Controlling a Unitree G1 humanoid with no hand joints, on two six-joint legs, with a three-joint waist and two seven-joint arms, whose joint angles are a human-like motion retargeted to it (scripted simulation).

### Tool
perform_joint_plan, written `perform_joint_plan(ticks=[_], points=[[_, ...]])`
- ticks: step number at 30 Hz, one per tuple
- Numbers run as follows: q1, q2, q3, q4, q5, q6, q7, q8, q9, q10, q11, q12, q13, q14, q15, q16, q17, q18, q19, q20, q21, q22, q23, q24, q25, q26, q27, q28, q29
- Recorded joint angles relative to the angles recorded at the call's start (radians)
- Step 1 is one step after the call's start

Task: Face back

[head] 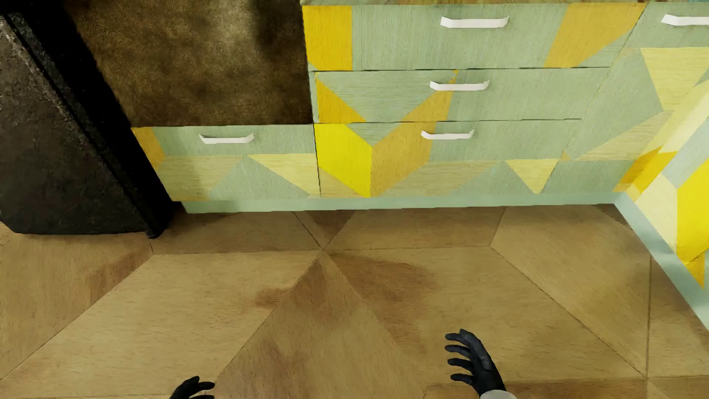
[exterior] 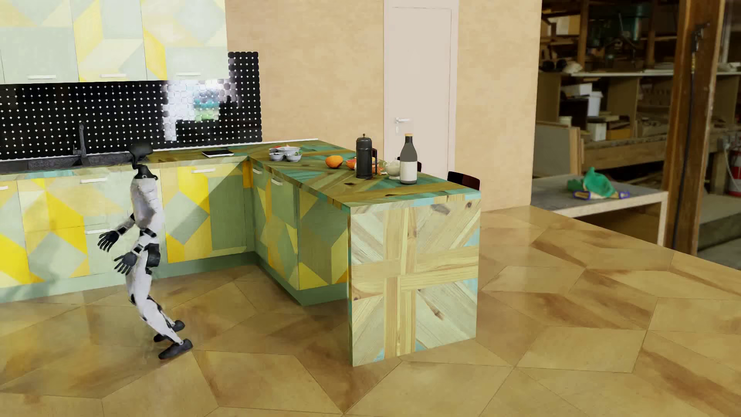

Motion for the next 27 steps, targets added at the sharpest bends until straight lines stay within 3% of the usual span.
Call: perform_joint_plan(ticks=[1, 2, 3, 4, 5, 6, 7, 8, 9, 10, 11, 12, 13, 14, 15, 16, 17, 18, 19, 20, 21, 23, 25, 26, 27], points=[[-0.04, -0.044, -0.038, 0.007, -0.031, -0.013, 0.065, -0.021, 0.002, 0.079, -0.011, -0.002, -0.027, -0.003, -0.057, 0.009, 0.032, -0.058, -0.08, -0.013, 0.007, 0.016, 0.026, -0.003, 0.021, 0.002, 0.007, -0.007, 0.003], [-0.102, -0.084, -0.051, 0.013, -0.051, -0.035, 0.111, -0.048, 0.026, 0.228, -0.044, -0.013, -0.002, 0.043, -0.127, 0.002, 0.007, -0.105, -0.177, -0.022, 0.058, -0.013, 0.029, -0.004, 0.044, 0.04, 0.011, -0.022, 0.009], [-0.219, -0.096, -0.047, 0.03, -0.038, -0.036, 0.114, -0.034, 0.044, 0.415, -0.085, -0.058, 0.055, 0.207, -0.167, -0.028, -0.008, -0.145, -0.154, -0.049, 0.073, -0.019, 0.058, -0.002, 0.053, 0.097, 0.013, -0.034, 0.005], [-0.302, -0.089, -0.048, 0.031, -0.026, -0.021, 0.077, 0.012, 0.055, 0.509, -0.11, -0.086, 0.093, 0.304, -0.155, -0.062, -0.017, -0.193, 0.037, -0.056, 0.081, 0.02, 0.089, -0.003, 0.065, 0.122, 0.032, -0.044, -0.01], [-0.33, -0.089, -0.058, 0.031, -0.005, -0.006, -0.009, 0.044, 0.058, 0.439, -0.136, -0.07, 0.103, 0.131, -0.142, -0.053, 0.013, -0.235, 0.16, -0.052, 0.067, 0.049, 0.104, -0.009, 0.085, 0.113, 0.067, -0.054, -0.041], [-0.294, -0.128, -0.092, 0.053, 0.017, -0.004, -0.062, 0.07, 0.065, 0.263, -0.086, -0.057, 0.113, -0.067, -0.142, -0.031, 0.044, -0.231, 0.163, -0.03, 0.072, 0.067, 0.064, -0.015, 0.111, 0.095, 0.104, -0.055, -0.069], [-0.264, -0.169, -0.138, 0.058, 0.02, -0.029, -0.042, 0.084, 0.085, 0.218, -0.007, -0.058, 0.096, -0.129, -0.123, -0.001, 0.056, -0.186, 0.13, -0.03, 0.075, 0.09, 0.058, -0.023, 0.132, 0.073, 0.123, -0.044, -0.082], [-0.25, -0.212, -0.166, 0.054, 0.01, -0.056, -0.017, 0.054, 0.095, 0.202, 0.07, -0.076, 0.097, -0.127, -0.09, 0.002, 0.051, -0.069, 0.027, -0.042, 0.066, 0.105, 0.062, -0.03, 0.142, 0.057, 0.127, -0.015, -0.069], [-0.239, -0.248, -0.172, 0.052, 0.001, -0.09, 0.019, 0.013, 0.099, 0.192, 0.128, -0.111, 0.1, -0.124, -0.11, -0.014, 0.022, 0.078, 0.017, -0.051, 0.071, 0.11, 0.06, -0.025, 0.135, 0.057, 0.127, 0.022, -0.04], [-0.24, -0.26, -0.17, 0.06, -0.009, -0.125, 0.053, -0.028, 0.11, 0.226, 0.14, -0.138, 0.108, -0.096, -0.155, -0.034, 0.026, 0.093, 0.025, -0.066, 0.036, 0.076, 0.059, -0.014, 0.117, 0.067, 0.121, 0.059, -0.014], [-0.27, -0.267, -0.166, 0.074, -0.027, -0.161, 0.086, -0.067, 0.112, 0.315, 0.077, -0.143, 0.119, -0.034, -0.215, -0.051, 0.017, -0.003, -0.064, -0.097, 0.045, 0.006, 0.073, 0.002, 0.089, 0.073, 0.111, 0.089, 0.004], [-0.354, -0.246, -0.157, 0.074, -0.022, -0.155, 0.052, -0.047, 0.103, 0.457, 0.0, -0.166, 0.138, 0.083, -0.113, -0.074, 0.0, -0.103, 0.085, -0.11, 0.068, 0.021, 0.131, 0.018, 0.053, 0.059, 0.094, 0.105, 0.003], [-0.403, -0.245, -0.134, 0.062, 0.007, -0.119, -0.011, -0.028, 0.093, 0.506, -0.026, -0.182, 0.149, 0.14, -0.09, -0.096, -0.01, -0.19, 0.11, -0.117, 0.076, 0.052, 0.15, 0.029, 0.031, 0.043, 0.093, 0.113, -0.007], [-0.379, -0.239, -0.138, 0.054, 0.027, -0.089, -0.06, -0.008, 0.078, 0.381, -0.056, -0.15, 0.159, 0.037, -0.074, -0.089, 0.029, -0.236, 0.116, -0.099, 0.079, 0.033, 0.117, 0.035, 0.028, 0.032, 0.099, 0.11, -0.025], [-0.314, -0.232, -0.17, 0.065, 0.048, -0.054, -0.08, 0.014, 0.066, 0.237, -0.079, -0.101, 0.158, -0.08, -0.062, -0.06, 0.04, -0.214, 0.123, -0.067, 0.047, 0.036, 0.096, 0.038, 0.023, 0.01, 0.099, 0.096, -0.033], [-0.27, -0.21, -0.207, 0.06, 0.049, -0.041, -0.06, 0.036, 0.071, 0.189, -0.101, -0.088, 0.139, -0.088, -0.053, -0.022, 0.029, -0.138, 0.13, -0.055, 0.056, 0.057, 0.094, 0.034, 0.026, 0.015, 0.093, 0.08, -0.032], [-0.232, -0.209, -0.219, 0.061, 0.04, -0.032, -0.019, 0.031, 0.08, 0.15, -0.089, -0.092, 0.099, -0.077, -0.056, -0.005, 0.019, 0.011, 0.03, -0.063, 0.034, 0.051, 0.098, 0.02, 0.038, 0.046, 0.091, 0.072, -0.023], [-0.22, -0.233, -0.217, 0.061, 0.013, -0.038, 0.015, 0.005, 0.072, 0.144, 0.001, -0.119, 0.1, -0.082, -0.108, -0.002, 0.027, 0.057, -0.075, -0.074, 0.044, 0.065, 0.09, 0.009, 0.045, 0.072, 0.084, 0.067, -0.015], [-0.214, -0.234, -0.207, 0.075, -0.007, -0.03, 0.029, -0.019, 0.069, 0.154, 0.043, -0.142, 0.116, -0.088, -0.178, -0.026, 0.012, -0.002, -0.094, -0.071, 0.053, 0.053, 0.09, 0.006, 0.044, 0.086, 0.075, 0.063, 0.0], [-0.2, -0.212, -0.202, 0.075, -0.029, -0.043, 0.045, -0.016, 0.068, 0.163, 0.016, -0.155, 0.123, -0.107, -0.228, -0.036, 0.019, -0.037, -0.071, -0.087, 0.035, 0.057, 0.088, 0.009, 0.034, 0.07, 0.076, 0.059, 0.019], [-0.233, -0.203, -0.193, 0.078, -0.038, -0.059, 0.054, 0.009, 0.075, 0.258, 0.0, -0.154, 0.12, -0.06, -0.148, -0.031, 0.007, -0.002, 0.124, -0.106, 0.072, 0.03, 0.099, 0.012, 0.032, 0.057, 0.084, 0.053, 0.035], [-0.366, -0.203, -0.137, 0.057, 0.001, -0.022, -0.023, 0.051, 0.076, 0.445, -0.034, -0.17, 0.135, 0.15, -0.099, -0.095, -0.029, 0.054, 0.137, -0.095, 0.058, 0.011, 0.145, 0.017, 0.051, 0.052, 0.094, 0.03, 0.048], [-0.363, -0.18, -0.144, 0.032, 0.048, 0.037, -0.103, 0.09, 0.062, 0.181, -0.108, -0.103, 0.167, 0.013, -0.058, -0.05, -0.002, 0.07, 0.14, -0.083, 0.013, 0.001, 0.124, 0.037, 0.062, 0.03, 0.104, -0.014, 0.007], [-0.332, -0.174, -0.163, 0.051, 0.064, 0.047, -0.088, 0.115, 0.061, 0.101, -0.116, -0.08, 0.174, 0.084, -0.053, -0.003, 0.013, 0.017, 0.151, -0.07, -0.002, 0.035, 0.094, 0.044, 0.057, 0.013, 0.102, -0.028, -0.024], [-0.308, -0.175, -0.193, 0.055, 0.03, 0.024, -0.062, 0.098, 0.062, 0.076, -0.113, -0.086, 0.148, 0.09, -0.062, 0.014, 0.023, -0.092, 0.116, -0.074, 0.018, 0.057, 0.106, 0.044, 0.043, 0.02, 0.119, -0.02, -0.054]])
